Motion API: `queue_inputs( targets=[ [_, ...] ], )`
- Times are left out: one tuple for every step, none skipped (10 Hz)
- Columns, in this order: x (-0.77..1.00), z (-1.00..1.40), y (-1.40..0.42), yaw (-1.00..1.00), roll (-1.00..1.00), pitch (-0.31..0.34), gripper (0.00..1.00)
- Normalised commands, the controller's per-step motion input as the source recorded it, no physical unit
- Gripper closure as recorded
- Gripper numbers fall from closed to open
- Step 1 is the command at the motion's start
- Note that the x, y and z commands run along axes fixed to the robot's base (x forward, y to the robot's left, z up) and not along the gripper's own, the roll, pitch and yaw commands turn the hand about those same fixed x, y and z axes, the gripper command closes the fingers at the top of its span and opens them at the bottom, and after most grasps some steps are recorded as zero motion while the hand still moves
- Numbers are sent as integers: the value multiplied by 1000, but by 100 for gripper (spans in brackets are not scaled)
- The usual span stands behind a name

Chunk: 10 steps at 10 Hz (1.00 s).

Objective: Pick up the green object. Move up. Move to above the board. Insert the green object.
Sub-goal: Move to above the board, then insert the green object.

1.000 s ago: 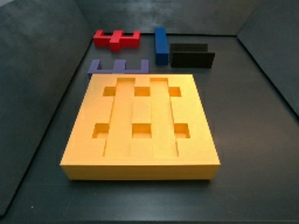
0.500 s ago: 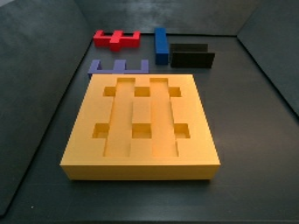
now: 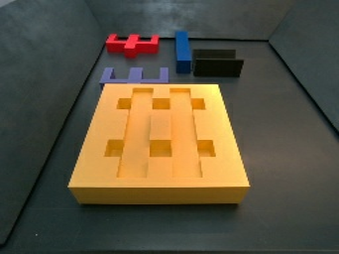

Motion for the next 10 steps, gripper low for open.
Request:
queue_inputs(
  targets=[
    [76, 20, -54, 1000, 45, 139, 100],
    [73, 22, -46, 1000, 52, 157, 100],
    [74, 24, -43, 1000, 63, 190, 100],
    [77, 25, -41, 1000, 76, 224, 100],
    [80, 22, -40, 978, 93, 271, 100],
    [81, 29, -39, 718, 91, 249, 100],
    [81, 30, -37, 398, 85, 203, 100],
    [77, 27, -33, 214, 80, 163, 100],
    [0, -257, 0, 86, -190, 0, 100],
    [-94, -434, -140, 86, -213, 19, 100]
  ],
)
